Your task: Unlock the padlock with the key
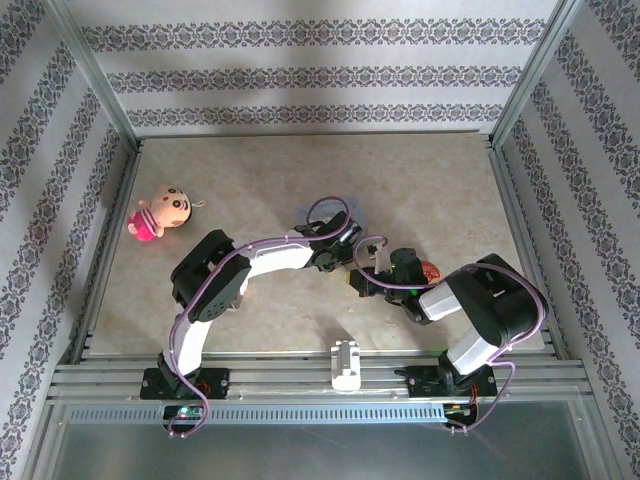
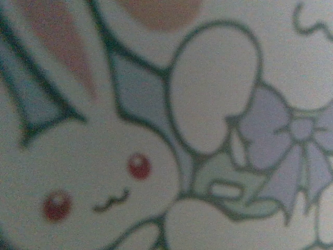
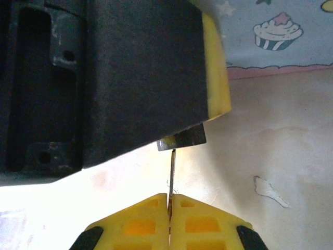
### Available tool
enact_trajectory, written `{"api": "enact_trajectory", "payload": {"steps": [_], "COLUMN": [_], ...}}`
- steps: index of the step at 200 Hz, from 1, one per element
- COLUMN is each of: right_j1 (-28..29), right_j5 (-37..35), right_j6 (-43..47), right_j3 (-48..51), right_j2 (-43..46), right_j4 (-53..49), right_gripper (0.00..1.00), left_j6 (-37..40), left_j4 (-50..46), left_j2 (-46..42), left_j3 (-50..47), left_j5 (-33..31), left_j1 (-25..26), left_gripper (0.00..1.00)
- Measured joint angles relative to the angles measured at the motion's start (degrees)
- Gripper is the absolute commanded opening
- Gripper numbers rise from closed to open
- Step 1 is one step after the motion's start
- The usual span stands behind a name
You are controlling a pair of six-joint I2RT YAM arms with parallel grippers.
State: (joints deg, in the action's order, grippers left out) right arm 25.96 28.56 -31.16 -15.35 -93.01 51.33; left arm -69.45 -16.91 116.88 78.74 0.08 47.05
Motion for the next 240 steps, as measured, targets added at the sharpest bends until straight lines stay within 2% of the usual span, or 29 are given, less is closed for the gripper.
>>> {"api": "enact_trajectory", "payload": {"steps": [78, 136, 240], "right_j1": [-2.7, -3.5, -1.9], "right_j5": [5.3, 7.0, 7.4], "right_j6": [-2.8, -5.8, -8.2], "right_j3": [-0.8, -1.8, -8.5], "right_j2": [-6.5, -8.2, -12.1], "right_j4": [7.3, 9.4, 11.4], "right_gripper": [0.00, 0.00, 0.00], "left_j6": [-0.4, -1.6, -6.6], "left_j4": [1.5, 2.3, 7.5], "left_j2": [-0.7, -1.4, -6.0], "left_j3": [-1.4, -2.1, -11.0], "left_j5": [0.7, 0.2, -5.3], "left_j1": [-0.7, -1.2, -2.1], "left_gripper": [0.01, 0.01, 0.01]}}
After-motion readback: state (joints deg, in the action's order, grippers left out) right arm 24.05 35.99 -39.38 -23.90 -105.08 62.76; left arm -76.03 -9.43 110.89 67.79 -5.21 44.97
